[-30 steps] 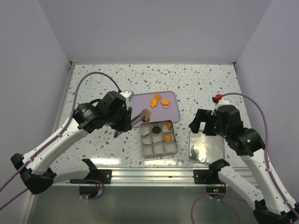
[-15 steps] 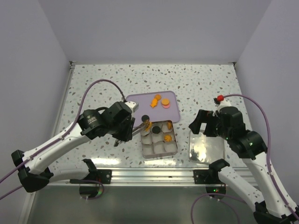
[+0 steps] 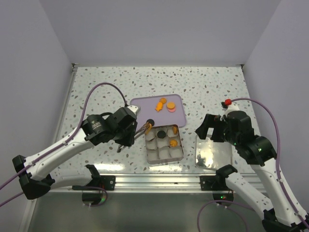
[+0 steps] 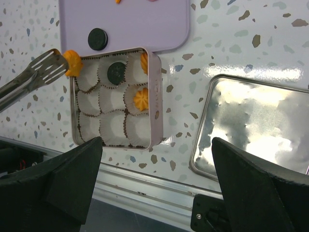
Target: Pack the cookies
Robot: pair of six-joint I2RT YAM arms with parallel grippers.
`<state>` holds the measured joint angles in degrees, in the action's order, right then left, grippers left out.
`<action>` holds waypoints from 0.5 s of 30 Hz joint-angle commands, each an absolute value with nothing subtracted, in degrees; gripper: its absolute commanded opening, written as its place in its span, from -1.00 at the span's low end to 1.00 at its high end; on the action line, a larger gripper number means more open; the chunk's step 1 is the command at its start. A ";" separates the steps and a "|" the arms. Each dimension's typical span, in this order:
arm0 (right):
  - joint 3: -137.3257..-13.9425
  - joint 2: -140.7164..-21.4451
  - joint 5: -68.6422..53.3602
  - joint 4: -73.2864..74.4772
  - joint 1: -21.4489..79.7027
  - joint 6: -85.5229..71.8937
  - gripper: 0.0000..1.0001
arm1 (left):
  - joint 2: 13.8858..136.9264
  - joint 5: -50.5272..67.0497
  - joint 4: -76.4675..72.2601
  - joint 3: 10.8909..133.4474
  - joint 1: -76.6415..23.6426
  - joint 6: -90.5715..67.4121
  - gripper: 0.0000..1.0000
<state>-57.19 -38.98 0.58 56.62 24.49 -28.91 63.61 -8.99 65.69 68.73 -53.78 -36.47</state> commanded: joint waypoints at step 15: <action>-57.04 -39.29 1.14 56.16 24.87 -28.57 0.97 | 62.31 -6.42 61.43 66.80 -53.88 -35.77 -0.57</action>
<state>-57.19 -38.98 0.58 56.62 24.49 -28.88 62.89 -7.42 64.07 66.83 -53.78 -36.38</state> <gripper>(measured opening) 0.986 0.326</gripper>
